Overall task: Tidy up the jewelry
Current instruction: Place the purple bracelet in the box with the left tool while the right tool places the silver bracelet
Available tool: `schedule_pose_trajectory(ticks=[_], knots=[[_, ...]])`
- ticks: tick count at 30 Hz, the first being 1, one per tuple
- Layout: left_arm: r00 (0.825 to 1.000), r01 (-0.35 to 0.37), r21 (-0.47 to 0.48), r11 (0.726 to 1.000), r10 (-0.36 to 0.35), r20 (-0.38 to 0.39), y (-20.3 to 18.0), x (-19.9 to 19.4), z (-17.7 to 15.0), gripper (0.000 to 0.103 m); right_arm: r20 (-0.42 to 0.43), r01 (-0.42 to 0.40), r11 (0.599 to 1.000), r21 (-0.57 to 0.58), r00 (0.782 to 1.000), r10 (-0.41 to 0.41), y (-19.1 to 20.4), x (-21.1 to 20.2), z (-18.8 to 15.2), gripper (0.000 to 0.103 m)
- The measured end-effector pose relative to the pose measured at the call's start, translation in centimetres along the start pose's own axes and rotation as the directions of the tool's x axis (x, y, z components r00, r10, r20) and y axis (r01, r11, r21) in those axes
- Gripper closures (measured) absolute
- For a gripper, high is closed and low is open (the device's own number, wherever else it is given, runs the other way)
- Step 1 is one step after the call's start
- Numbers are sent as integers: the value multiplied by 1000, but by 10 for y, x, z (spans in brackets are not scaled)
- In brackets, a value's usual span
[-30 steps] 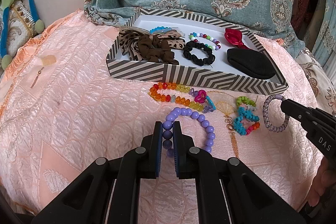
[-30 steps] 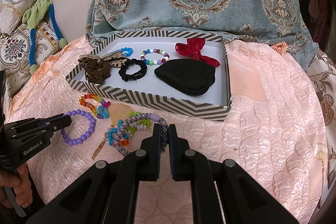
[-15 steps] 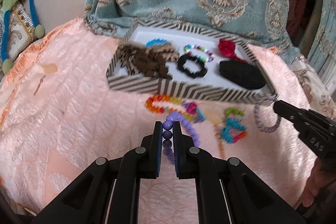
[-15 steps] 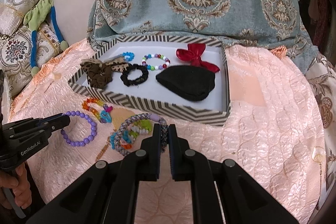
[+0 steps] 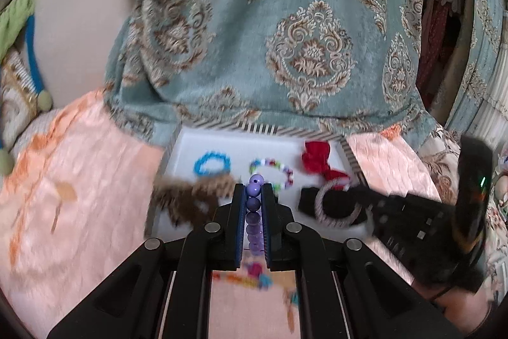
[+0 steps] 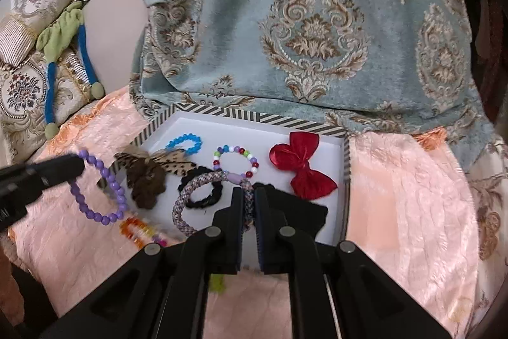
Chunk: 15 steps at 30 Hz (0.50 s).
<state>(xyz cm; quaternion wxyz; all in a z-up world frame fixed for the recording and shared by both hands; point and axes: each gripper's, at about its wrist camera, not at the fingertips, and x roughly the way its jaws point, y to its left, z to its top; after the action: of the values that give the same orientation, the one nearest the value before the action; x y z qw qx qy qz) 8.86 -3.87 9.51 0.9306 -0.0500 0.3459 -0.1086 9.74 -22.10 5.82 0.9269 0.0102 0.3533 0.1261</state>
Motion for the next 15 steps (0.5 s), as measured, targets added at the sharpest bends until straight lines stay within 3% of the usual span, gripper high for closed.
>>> schedule_pose_trajectory(ticks=[4, 8, 13, 15], knots=[[997, 59, -21, 998, -60, -44, -11, 33, 13, 103, -39, -23, 998, 63, 999, 26, -11, 22, -5, 97], [993, 68, -42, 997, -72, -98, -9, 65, 2, 103, -87, -19, 999, 37, 996, 22, -7, 39, -9, 97], [971, -15, -31, 999, 7, -238, 9, 110, -19, 103, -135, -24, 999, 22, 991, 27, -2, 58, -16, 97], [965, -52, -37, 998, 41, -260, 18, 116, -22, 103, -161, -21, 999, 34, 987, 26, -2, 68, -19, 97]])
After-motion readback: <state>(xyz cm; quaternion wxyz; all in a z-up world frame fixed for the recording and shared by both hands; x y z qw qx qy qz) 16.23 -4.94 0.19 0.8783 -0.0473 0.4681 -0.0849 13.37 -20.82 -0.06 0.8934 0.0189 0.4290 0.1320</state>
